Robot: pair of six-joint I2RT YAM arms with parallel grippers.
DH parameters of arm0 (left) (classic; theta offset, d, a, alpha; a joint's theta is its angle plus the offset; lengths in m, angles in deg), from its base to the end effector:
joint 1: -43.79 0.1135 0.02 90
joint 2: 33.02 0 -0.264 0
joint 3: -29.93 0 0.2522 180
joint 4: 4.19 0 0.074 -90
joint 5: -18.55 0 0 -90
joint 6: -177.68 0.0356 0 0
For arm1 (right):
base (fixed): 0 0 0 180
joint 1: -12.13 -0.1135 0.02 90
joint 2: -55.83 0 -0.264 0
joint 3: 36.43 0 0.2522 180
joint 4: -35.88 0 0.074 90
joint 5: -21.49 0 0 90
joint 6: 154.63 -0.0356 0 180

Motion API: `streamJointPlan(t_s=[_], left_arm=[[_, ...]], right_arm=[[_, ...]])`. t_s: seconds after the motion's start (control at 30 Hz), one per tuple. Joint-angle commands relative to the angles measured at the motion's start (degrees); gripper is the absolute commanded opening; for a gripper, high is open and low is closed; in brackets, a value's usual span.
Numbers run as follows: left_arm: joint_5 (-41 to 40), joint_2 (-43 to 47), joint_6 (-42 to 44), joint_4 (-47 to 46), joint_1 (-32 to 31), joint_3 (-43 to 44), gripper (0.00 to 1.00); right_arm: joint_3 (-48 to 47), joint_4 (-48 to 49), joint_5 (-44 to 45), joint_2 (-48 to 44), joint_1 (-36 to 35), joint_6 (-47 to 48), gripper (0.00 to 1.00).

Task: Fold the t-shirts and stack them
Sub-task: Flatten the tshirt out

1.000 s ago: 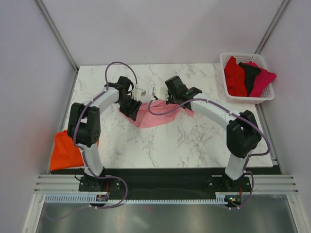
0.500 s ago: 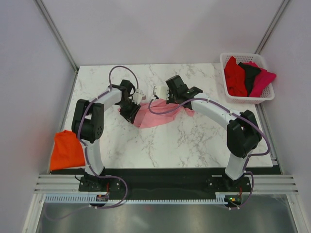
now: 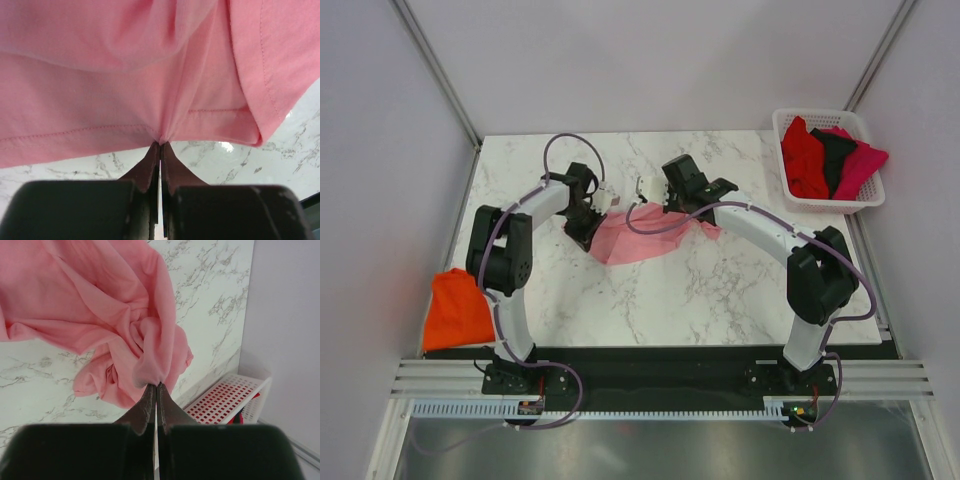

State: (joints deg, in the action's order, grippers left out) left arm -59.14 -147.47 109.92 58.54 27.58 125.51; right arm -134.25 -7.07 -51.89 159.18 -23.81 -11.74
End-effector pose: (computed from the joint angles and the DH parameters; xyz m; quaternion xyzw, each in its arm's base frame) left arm 0.3664 -0.1144 0.1646 0.3339 0.9337 -0.1030 0.0783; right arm 0.3328 0.2287 0.2651 -0.6109 0.6968 -0.1854 0.3270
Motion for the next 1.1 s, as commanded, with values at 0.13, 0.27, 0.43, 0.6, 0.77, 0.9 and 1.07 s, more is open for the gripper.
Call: streamJointPlan(t_s=[0.13,0.27,0.43,0.6,0.77,0.9,1.07], left_arm=[[-8.34,12.4,8.25,4.64,2.23,10.96,0.02],[-9.24,13.03,8.96,5.69,6.0,23.18,0.02],[-11.69,9.6,10.36,8.69,8.12,42.06,0.02],[-11.62,12.4,11.42,8.77,8.3,44.92,0.02],[-9.95,17.76,11.69,8.86,8.38,36.49,0.02],[-6.34,25.22,10.46,7.99,8.3,31.74,0.02],[-8.98,24.81,11.25,6.84,8.38,26.29,0.02]], right_arm=[[-5.14,5.45,4.55,0.89,2.8,-3.66,0.0],[-11.29,7.57,7.36,4.21,6.31,-4.54,0.0],[-20.61,7.83,8.43,5.99,8.43,-4.72,0.0],[-21.33,7.75,6.58,1.25,8.52,-7.35,0.0],[-18.7,5.3,5.7,-4.11,8.35,-10.25,0.0],[-15.01,4.49,4.29,-10.35,8.52,-11.93,0.0],[-8.5,4.14,5.7,-9.93,9.14,-10.43,0.0]])
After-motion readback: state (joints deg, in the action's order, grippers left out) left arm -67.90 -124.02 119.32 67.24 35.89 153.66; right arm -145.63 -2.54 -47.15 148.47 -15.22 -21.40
